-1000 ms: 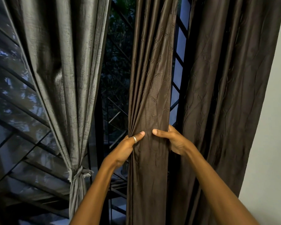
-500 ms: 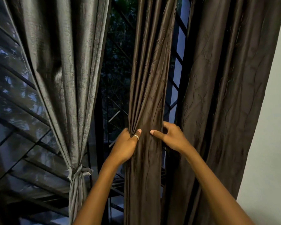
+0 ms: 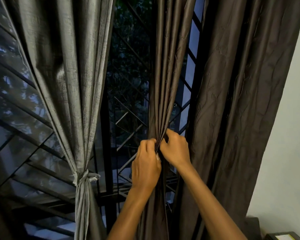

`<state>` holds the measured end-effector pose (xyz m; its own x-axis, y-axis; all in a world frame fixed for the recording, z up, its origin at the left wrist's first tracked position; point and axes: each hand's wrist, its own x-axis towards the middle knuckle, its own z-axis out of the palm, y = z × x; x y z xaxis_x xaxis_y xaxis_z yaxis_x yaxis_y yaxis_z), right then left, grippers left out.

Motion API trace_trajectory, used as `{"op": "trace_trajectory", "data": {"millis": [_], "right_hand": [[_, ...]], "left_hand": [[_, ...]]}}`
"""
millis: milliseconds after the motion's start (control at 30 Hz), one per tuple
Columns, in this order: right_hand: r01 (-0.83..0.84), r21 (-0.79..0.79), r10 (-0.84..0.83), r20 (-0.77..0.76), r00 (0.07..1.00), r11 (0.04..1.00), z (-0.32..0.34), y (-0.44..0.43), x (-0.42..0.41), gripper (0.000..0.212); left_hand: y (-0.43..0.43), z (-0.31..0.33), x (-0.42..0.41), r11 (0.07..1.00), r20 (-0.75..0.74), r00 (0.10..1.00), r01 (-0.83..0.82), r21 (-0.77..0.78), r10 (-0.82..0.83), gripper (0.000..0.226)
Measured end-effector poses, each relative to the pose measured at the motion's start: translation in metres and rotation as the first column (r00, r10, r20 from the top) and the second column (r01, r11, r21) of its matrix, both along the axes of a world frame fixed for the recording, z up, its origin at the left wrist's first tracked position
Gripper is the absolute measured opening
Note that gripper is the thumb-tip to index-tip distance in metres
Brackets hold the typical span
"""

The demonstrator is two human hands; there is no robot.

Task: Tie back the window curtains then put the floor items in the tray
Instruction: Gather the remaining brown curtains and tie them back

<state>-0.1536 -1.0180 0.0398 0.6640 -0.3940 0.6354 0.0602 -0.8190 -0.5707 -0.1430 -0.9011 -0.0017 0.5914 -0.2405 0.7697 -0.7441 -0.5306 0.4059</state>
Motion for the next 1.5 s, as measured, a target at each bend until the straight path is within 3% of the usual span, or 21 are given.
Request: {"op": "trace_trajectory", "data": {"millis": [167, 267, 333, 467, 533, 600, 700, 733, 800, 867, 967, 1033, 1167, 1367, 1500], "right_hand": [[-0.177, 0.164, 0.193, -0.090, 0.977, 0.970, 0.003, -0.007, -0.003, 0.017], [-0.267, 0.242, 0.288, -0.057, 0.956, 0.933, 0.002, -0.011, -0.008, 0.021], [-0.323, 0.290, 0.349, -0.043, 0.936, 0.901, 0.003, -0.011, -0.011, 0.027], [-0.405, 0.325, 0.439, -0.037, 0.898, 0.855, 0.004, -0.010, -0.018, 0.032], [-0.427, 0.358, 0.467, -0.031, 0.884, 0.830, 0.005, -0.008, -0.021, 0.033], [-0.441, 0.413, 0.505, -0.052, 0.862, 0.797, 0.006, -0.008, -0.024, 0.033], [-0.462, 0.435, 0.553, -0.102, 0.827, 0.772, 0.010, -0.008, -0.029, 0.043], [-0.478, 0.434, 0.569, -0.105, 0.815, 0.764, 0.011, -0.009, -0.030, 0.045], [-0.502, 0.438, 0.596, -0.099, 0.797, 0.745, 0.013, -0.010, -0.031, 0.044], [-0.484, 0.425, 0.571, -0.099, 0.815, 0.765, 0.012, -0.011, -0.030, 0.040], [-0.371, 0.286, 0.424, -0.152, 0.893, 0.883, 0.007, -0.016, -0.025, 0.036], [-0.344, 0.280, 0.395, -0.153, 0.906, 0.896, 0.007, -0.015, -0.025, 0.039], [-0.378, 0.378, 0.454, -0.135, 0.881, 0.845, 0.010, -0.009, -0.029, 0.047], [-0.463, 0.515, 0.582, -0.089, 0.808, 0.721, 0.012, -0.007, -0.034, 0.035], [-0.517, 0.561, 0.633, -0.015, 0.774, 0.646, 0.013, -0.004, -0.033, 0.027]], "left_hand": [[0.010, -0.011, 0.008, 0.975, -0.131, 0.967, 0.221, 0.002, -0.219, 0.050], [0.014, -0.009, 0.011, 0.947, -0.282, 0.904, 0.306, -0.094, -0.321, 0.060], [0.015, -0.002, 0.015, 0.919, -0.360, 0.852, 0.307, -0.247, -0.381, 0.046], [0.016, 0.016, 0.025, 0.928, -0.299, 0.897, 0.243, -0.281, -0.325, 0.026], [0.018, 0.024, 0.029, 0.929, -0.296, 0.901, 0.230, -0.291, -0.316, 0.027], [0.020, 0.030, 0.036, 0.933, -0.331, 0.893, 0.211, -0.290, -0.305, 0.043], [0.025, 0.042, 0.045, 0.884, -0.477, 0.751, 0.321, -0.341, -0.457, 0.081], [0.026, 0.044, 0.048, 0.851, -0.507, 0.687, 0.376, -0.365, -0.521, 0.083], [0.028, 0.045, 0.052, 0.807, -0.521, 0.617, 0.461, -0.368, -0.590, 0.064], [0.028, 0.043, 0.053, 0.784, -0.505, 0.601, 0.505, -0.360, -0.620, 0.047], [0.026, 0.039, 0.052, 0.774, -0.466, 0.618, 0.507, -0.380, -0.633, 0.046], [0.025, 0.037, 0.051, 0.779, -0.447, 0.638, 0.503, -0.374, -0.627, 0.047], [0.025, 0.038, 0.046, 0.800, -0.438, 0.670, 0.506, -0.322, -0.600, 0.046], [0.033, 0.042, 0.043, 0.823, -0.436, 0.700, 0.513, -0.243, -0.565, 0.049], [0.039, 0.048, 0.040, 0.863, -0.442, 0.755, 0.494, -0.105, -0.485, 0.052]]}}
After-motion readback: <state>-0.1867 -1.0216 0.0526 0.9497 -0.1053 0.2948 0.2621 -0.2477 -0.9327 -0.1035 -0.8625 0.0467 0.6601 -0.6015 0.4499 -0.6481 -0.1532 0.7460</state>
